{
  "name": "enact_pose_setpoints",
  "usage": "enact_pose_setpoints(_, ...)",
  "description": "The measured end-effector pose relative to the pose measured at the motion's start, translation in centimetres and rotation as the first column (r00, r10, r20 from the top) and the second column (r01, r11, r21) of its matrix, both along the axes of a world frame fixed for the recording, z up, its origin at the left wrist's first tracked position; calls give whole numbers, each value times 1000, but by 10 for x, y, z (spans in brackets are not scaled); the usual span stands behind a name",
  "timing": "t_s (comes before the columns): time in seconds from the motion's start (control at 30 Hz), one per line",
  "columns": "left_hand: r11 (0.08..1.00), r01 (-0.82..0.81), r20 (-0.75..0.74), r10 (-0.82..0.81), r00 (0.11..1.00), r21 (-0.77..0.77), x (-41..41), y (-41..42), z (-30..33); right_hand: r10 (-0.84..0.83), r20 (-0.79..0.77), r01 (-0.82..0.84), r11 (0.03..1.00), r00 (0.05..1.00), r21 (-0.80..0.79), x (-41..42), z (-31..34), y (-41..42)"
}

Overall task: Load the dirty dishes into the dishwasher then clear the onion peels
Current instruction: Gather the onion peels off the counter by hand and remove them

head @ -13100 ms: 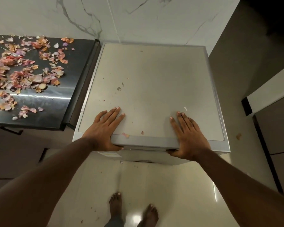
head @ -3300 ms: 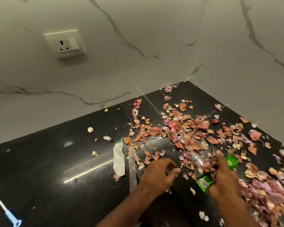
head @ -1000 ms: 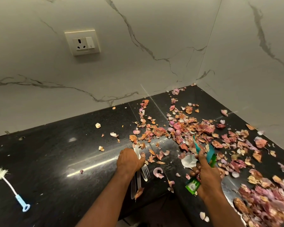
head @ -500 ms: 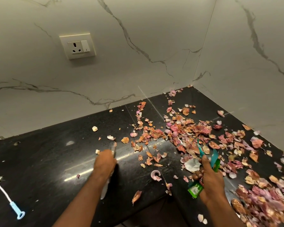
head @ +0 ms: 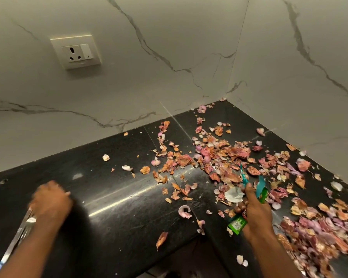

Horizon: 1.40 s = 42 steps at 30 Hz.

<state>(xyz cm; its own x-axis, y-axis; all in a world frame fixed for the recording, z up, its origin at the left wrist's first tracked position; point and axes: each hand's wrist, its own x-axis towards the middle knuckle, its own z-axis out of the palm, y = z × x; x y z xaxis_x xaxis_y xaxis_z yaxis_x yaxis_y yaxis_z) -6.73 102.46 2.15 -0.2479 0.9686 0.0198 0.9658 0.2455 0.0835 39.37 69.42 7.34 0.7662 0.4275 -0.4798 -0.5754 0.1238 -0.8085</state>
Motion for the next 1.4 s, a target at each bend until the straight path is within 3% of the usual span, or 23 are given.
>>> enact_pose_setpoints(0.03, 971, 221, 135, -232, 963, 93, 39, -28, 12, 1, -3, -1, 1000, 1000, 6, -1, 1, 0)
enact_pose_setpoints(0.07, 887, 440, 276, -461, 843, 139, 79, -59, 23, -2, 0, 2, 1000, 1000, 8, -1, 1, 0)
enact_pose_setpoints(0.13, 610, 785, 454, -735, 505, 114, 139, -121, 29, -16, 4, 16, 1000, 1000, 3, -3, 4, -2)
enact_pose_setpoints(0.2, 291, 956, 399, -881, 253, 39, 181, -173, 23, -20, 7, 20, 1000, 1000, 12, -4, 10, -4)
enact_pose_setpoints(0.27, 125, 991, 317, -939, 130, -38, 206, -205, 8, -33, 6, 33, 999, 999, 11, -5, 14, -8)
enact_pose_setpoints(0.33, 95, 991, 282, -952, 119, -97, 221, -219, -9, -51, 1, 51, 999, 999, 17, -5, 17, -13)
enact_pose_setpoints(0.4, 138, 979, 236, -957, 170, -148, 231, -219, -18, -62, -3, 62, 998, 998, 22, -7, 17, -17)
enact_pose_setpoints(0.63, 170, 984, 202, -963, 178, -56, 282, -183, -13, -92, -21, 92, 996, 996, 6, -17, 20, -28)
enact_pose_setpoints(0.73, 283, 958, 157, -945, 286, -41, 310, -168, -8, -136, -28, 137, 990, 990, 19, -17, 22, -33)
enact_pose_setpoints(0.8, 323, 946, 227, -924, 308, 35, 324, -167, 3, -172, -37, 173, 984, 984, 29, -16, 22, -38)
enact_pose_setpoints(0.83, 272, 960, 276, -930, 244, 67, 328, -170, 8, -192, -37, 194, 981, 981, 33, -15, 22, -42)
enact_pose_setpoints(0.9, 7, 999, 275, -961, -7, 51, 326, -179, 10, -225, -34, 227, 973, 974, 33, -15, 23, -46)
enact_pose_setpoints(0.97, -270, 960, 201, -947, -250, -78, 318, -187, 3, -256, -29, 256, 966, 966, 33, -16, 23, -49)
enact_pose_setpoints(1.0, -341, 929, 184, -932, -313, -146, 314, -187, -2, -271, -26, 272, 962, 962, 35, -17, 22, -49)
enact_pose_setpoints(1.03, -358, 915, 185, -927, -325, -186, 313, -184, -6, -279, -27, 280, 960, 960, 31, -18, 22, -48)
enact_pose_setpoints(1.1, -271, 945, 200, -952, -234, -185, 314, -175, -8, -288, -39, 289, 957, 957, 18, -22, 21, -44)
enact_pose_setpoints(1.2, -48, 999, 176, -983, -46, -11, 313, -162, -4, -282, -97, 288, 956, 955, 50, -29, 15, -32)
enact_pose_setpoints(1.27, 75, 984, 237, -971, 35, 161, 309, -161, 0, -271, -140, 285, 954, 952, 94, -38, 14, -23)
enact_pose_setpoints(1.33, 151, 932, 316, -948, 41, 331, 298, -170, 4, -225, -155, 246, 961, 962, 127, -47, 9, -13)
enact_pose_setpoints(1.4, 201, 886, 444, -896, -6, 418, 283, -191, 12, -144, -158, 163, 979, 977, 120, -59, 8, -5)
